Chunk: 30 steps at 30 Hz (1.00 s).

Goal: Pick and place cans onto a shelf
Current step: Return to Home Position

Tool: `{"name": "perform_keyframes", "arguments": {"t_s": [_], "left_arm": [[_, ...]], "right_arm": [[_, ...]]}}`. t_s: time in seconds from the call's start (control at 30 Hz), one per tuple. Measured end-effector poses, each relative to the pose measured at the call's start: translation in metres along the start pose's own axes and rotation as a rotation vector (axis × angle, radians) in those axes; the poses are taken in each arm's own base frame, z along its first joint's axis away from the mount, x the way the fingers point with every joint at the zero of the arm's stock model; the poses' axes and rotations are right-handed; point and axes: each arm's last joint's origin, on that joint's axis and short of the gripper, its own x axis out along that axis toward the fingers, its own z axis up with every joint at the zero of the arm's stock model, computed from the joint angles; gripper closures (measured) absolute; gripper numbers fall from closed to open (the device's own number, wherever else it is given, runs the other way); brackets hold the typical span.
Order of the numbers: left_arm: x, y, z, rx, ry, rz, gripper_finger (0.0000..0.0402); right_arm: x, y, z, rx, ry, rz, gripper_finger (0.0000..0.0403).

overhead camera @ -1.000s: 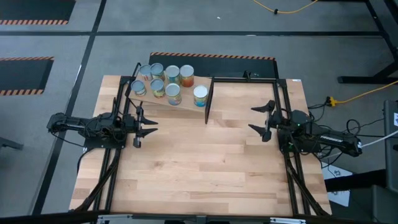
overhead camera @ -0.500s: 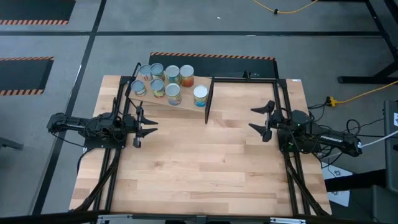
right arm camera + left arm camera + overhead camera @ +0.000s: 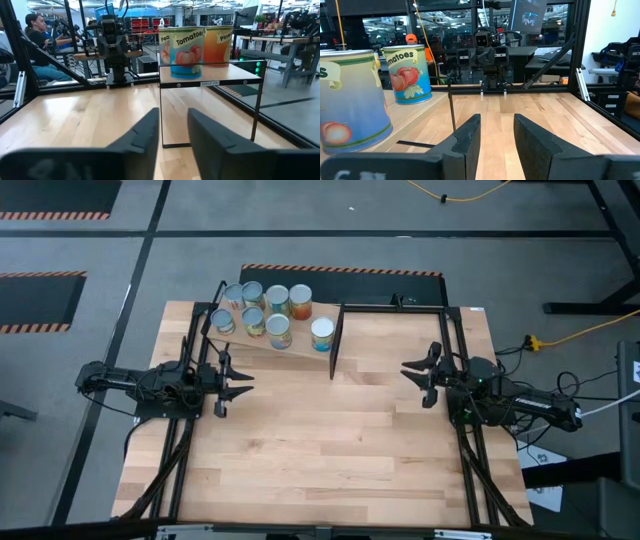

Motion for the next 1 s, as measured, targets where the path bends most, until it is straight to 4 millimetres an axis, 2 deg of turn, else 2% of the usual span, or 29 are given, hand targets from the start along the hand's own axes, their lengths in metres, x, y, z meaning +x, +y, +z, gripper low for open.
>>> {"name": "perform_keyframes", "arguments": {"t_s": [0.17,0.53,1.0], "left_arm": [[0.0000,0.0000,-0.0001,0.000,0.000,0.000,0.0291],[0.0000,0.0000,-0.0001,0.000,0.000,0.000,0.0291],[0.0000,0.0000,0.0000,0.000,0.000,0.000,0.0291]], "right_arm": [[0.0000,0.0000,0.0000,0.020,0.000,0.000,0.0335],[0.0000,0.0000,-0.0001,0.017,0.000,0.000,0.0391],[0.0000,0.0000,-0.0001,0.017,0.000,0.000,0.0387]]}}
